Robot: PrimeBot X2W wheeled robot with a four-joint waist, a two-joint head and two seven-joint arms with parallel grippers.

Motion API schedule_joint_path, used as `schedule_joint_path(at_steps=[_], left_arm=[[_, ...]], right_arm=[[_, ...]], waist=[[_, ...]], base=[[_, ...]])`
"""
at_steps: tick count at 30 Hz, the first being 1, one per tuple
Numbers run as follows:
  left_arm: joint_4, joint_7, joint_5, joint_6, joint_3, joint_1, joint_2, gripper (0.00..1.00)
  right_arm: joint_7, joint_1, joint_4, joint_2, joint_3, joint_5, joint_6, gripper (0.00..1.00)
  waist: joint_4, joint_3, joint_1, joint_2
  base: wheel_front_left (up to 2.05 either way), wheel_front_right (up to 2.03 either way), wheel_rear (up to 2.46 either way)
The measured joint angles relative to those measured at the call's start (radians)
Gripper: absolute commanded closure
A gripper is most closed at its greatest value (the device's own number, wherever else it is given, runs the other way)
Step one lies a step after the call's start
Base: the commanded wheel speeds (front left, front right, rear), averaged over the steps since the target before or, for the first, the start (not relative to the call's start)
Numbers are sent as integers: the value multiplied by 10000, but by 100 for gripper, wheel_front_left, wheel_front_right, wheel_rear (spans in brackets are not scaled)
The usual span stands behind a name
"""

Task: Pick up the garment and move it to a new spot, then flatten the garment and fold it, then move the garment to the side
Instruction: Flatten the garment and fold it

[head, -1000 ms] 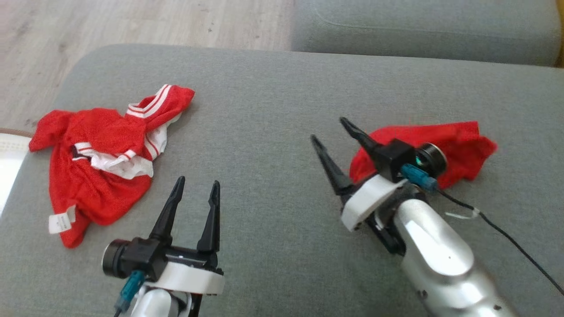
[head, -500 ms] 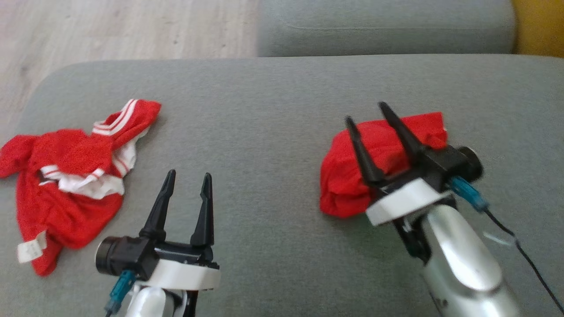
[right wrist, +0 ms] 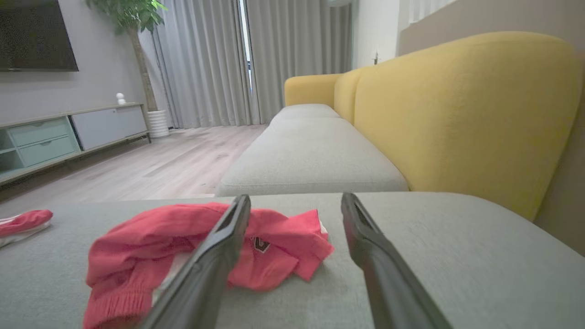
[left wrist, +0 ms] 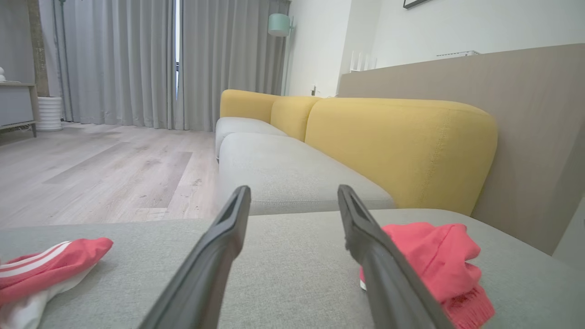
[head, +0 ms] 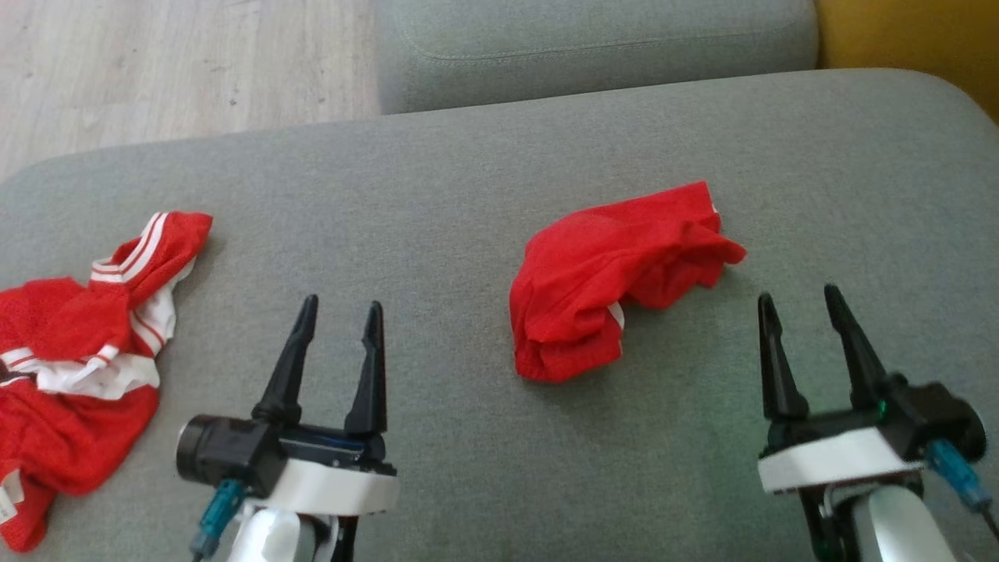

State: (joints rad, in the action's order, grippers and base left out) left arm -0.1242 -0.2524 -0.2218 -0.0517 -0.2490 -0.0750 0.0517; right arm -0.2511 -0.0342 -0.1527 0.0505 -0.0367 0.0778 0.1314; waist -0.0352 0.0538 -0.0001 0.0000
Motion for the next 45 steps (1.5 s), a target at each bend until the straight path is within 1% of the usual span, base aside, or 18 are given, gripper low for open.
schedule_joint_path(at_steps=[3,11,15,19,20,23,25,33,36,39,40,41,42,45], left_arm=[[-13,0,0,19,-98,5,-2,0],[-96,0,4,46,-100,5,-2,0],[-199,0,15,35,-146,5,-2,0],[-316,0,13,33,-272,3,-2,0],[-316,0,13,33,-272,3,-2,0],[-364,0,13,31,-389,0,-4,0],[-418,0,13,31,-391,-6,-2,0],[-573,0,12,33,-401,-21,0,0],[-585,0,10,35,-407,-28,-2,0],[-593,0,-6,44,-407,-34,-2,0],[-593,0,-6,44,-405,-34,-2,0],[-596,0,-6,44,-405,-35,-2,0],[-606,0,-6,44,-403,-35,-2,0],[-633,0,-6,44,-403,-37,-2,0]], right_arm=[[0,303,81,-15,31,50,0,0],[0,294,228,-33,19,102,0,0],[0,294,140,-31,-408,82,0,0],[2,293,-788,-35,-1358,-161,0,0],[2,293,-788,-35,-1358,-161,0,0],[75,156,-1526,-33,-1816,-75,0,0],[249,-113,-2038,-31,-2000,209,0,0],[326,-1501,-3611,-23,-2510,1323,0,0],[313,-1790,-4126,-19,-2677,1319,0,0],[209,-2089,-4391,-19,-2805,1221,0,0],[205,-2197,-4422,-17,-2796,1179,0,9],[150,-2302,-4433,-15,-2765,1124,0,88],[88,-2394,-4429,-15,-2719,1064,0,100],[29,-2579,-4207,-6,-2650,909,0,100]], waist=[[-77,27,0,0],[-21,46,0,0],[168,132,0,0],[399,247,1,0],[399,247,1,0],[604,337,1,0],[755,390,1,0],[1317,547,2,0],[1417,592,2,0],[1441,615,2,0],[1433,620,2,0],[1420,621,2,0],[1405,616,2,0],[1375,570,2,0]], base=[[0,0,0],[0,0,0],[0,0,0],[0,0,0],[0,0,0],[0,0,0],[0,0,0],[0,0,0],[0,0,0],[0,0,0],[0,0,0],[0,0,0],[0,0,0],[0,0,0]])
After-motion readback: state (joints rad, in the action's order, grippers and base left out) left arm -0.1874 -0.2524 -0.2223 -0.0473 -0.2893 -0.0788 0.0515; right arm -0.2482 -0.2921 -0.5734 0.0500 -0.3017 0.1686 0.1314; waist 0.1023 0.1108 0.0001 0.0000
